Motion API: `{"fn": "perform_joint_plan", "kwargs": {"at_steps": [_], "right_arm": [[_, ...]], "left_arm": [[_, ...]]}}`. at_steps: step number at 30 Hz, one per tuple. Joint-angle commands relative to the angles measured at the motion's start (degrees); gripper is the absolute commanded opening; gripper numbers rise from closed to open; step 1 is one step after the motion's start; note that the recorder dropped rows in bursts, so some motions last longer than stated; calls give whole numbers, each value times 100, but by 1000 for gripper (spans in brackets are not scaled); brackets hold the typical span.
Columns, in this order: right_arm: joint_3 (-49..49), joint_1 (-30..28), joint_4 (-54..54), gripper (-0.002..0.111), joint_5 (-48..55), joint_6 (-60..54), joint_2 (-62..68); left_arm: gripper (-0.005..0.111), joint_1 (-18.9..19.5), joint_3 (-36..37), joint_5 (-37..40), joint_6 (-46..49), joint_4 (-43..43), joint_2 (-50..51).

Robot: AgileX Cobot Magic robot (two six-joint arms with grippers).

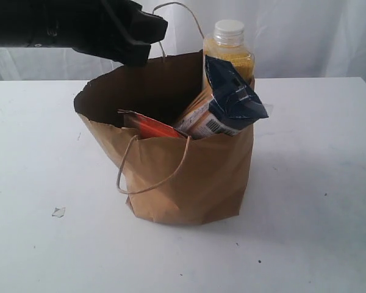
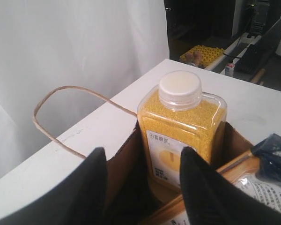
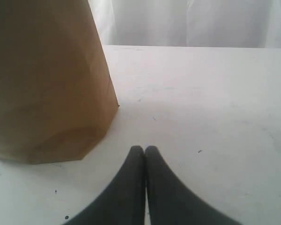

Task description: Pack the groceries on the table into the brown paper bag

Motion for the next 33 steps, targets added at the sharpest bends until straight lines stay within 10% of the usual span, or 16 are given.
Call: {"fn": "perform_joint_plan", "kwargs": {"at_steps": [1,6,13,33], "right_arm": [[30,-24,0,0,-33,29,-31],[30,-24,0,0,-33,29,-31],[30,-24,0,0,-33,29,-31],[30,-24,0,0,-33,29,-31]], "left_arm": [[52,-10,-30,57,-49,-48,-80],[45,-10,-30,72,-377,-48,-227],[0,-10,-30,270,-350,-48,-659],[0,-10,2479,453,-367,-249,-3238]]}}
